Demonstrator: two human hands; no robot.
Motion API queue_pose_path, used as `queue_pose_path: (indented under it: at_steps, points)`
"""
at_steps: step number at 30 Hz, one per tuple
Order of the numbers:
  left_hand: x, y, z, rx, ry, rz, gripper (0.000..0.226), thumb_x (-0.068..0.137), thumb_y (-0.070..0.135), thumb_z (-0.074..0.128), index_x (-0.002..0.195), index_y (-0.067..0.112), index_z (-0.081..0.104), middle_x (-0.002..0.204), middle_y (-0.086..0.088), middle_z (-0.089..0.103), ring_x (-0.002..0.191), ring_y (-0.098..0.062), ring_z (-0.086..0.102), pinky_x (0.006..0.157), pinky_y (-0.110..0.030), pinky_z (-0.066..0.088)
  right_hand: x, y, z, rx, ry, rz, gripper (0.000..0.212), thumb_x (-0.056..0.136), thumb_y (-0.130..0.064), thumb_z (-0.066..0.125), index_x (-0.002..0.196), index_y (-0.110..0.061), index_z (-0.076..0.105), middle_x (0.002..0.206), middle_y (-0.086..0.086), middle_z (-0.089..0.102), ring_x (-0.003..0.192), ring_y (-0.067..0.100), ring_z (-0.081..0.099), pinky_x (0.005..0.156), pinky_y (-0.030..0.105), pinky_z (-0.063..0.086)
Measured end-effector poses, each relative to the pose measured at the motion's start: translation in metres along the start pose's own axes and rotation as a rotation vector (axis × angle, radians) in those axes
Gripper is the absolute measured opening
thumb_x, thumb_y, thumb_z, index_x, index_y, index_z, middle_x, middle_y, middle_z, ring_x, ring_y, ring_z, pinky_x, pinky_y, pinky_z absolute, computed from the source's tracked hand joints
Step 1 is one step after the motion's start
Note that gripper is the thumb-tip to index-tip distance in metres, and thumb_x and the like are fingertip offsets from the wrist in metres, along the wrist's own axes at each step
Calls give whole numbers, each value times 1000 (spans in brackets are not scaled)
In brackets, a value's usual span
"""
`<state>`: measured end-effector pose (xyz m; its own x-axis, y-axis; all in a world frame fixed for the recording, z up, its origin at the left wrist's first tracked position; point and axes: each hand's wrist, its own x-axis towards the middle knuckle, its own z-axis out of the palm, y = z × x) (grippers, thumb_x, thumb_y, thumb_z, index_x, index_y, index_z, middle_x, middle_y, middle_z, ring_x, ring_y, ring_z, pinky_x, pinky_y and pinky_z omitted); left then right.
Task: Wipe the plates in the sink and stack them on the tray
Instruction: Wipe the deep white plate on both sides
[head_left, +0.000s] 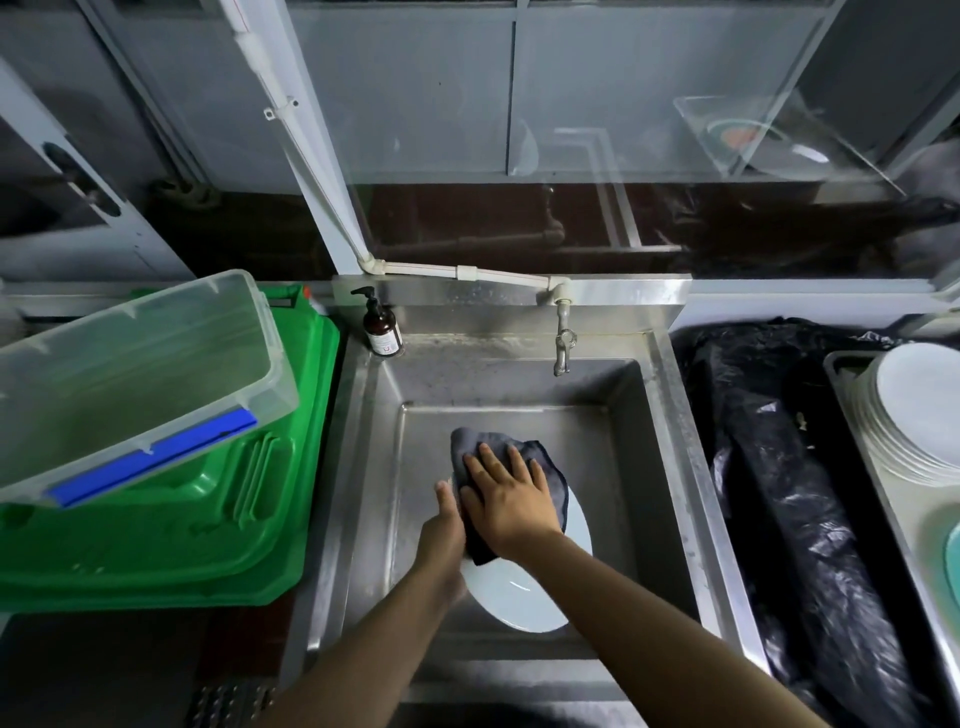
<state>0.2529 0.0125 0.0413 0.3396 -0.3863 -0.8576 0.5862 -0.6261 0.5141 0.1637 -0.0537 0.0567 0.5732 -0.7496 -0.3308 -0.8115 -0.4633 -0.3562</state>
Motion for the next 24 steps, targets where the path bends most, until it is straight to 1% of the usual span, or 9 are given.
queue_pose_path:
  at_steps: [2,4,8,12,15,17,19,22,24]
  points:
    - [-7,6,-1,22,-21,13,72,93,80,32,104,18,68,101,-16,76,88,-35,75,76,-49,63,5,10,-2,61,4,30,58,102,-56,25,157,-39,20,166,-11,11,154,25,4,123,48,4]
    - [-9,11,-3,31,-12,17,66,96,75,35,103,17,67,96,-16,75,86,-36,74,74,-49,63,10,27,2,162,13,91,57,100,-60,28,154,-41,27,165,-11,19,153,23,13,123,45,12]
    - [-4,13,-10,-10,37,-17,66,96,74,35,110,15,62,101,-16,73,92,-38,71,86,-53,59,8,52,10,341,86,143,57,97,-64,32,148,-39,41,157,-11,38,146,17,30,118,36,27]
    - [-3,12,-8,-186,25,-71,69,96,74,39,121,14,59,101,-17,73,91,-38,71,75,-47,59,-2,63,16,356,196,159,50,100,-56,41,147,-38,43,153,-11,43,141,18,37,114,35,32]
    - [5,12,-3,-315,15,-79,79,90,81,39,131,15,56,117,-20,71,98,-41,70,85,-61,58,-10,68,22,424,250,184,59,97,-63,34,147,-34,46,154,-8,43,140,21,40,114,37,32]
    - [6,13,1,-398,-8,-82,84,91,80,35,139,14,54,129,-21,67,110,-42,66,98,-65,50,-20,66,29,395,300,180,73,93,-71,21,149,-31,45,156,-4,41,143,22,38,116,38,31]
    - [5,15,4,-465,-23,-86,85,94,78,30,145,13,51,138,-21,61,123,-42,60,108,-62,43,-30,59,37,307,340,163,76,95,-73,10,152,-31,37,159,-2,36,147,21,32,119,40,28]
    - [5,19,7,-506,-37,-54,86,95,78,25,144,13,51,139,-19,61,126,-41,58,111,-57,42,-46,44,47,198,368,122,65,102,-62,17,158,-30,22,164,2,23,152,25,18,122,44,22]
    - [4,21,10,-497,-27,-37,84,97,76,23,139,11,55,135,-18,63,123,-37,60,109,-51,44,-55,32,49,127,359,60,60,105,-56,20,159,-31,15,167,0,11,154,26,4,124,42,12]
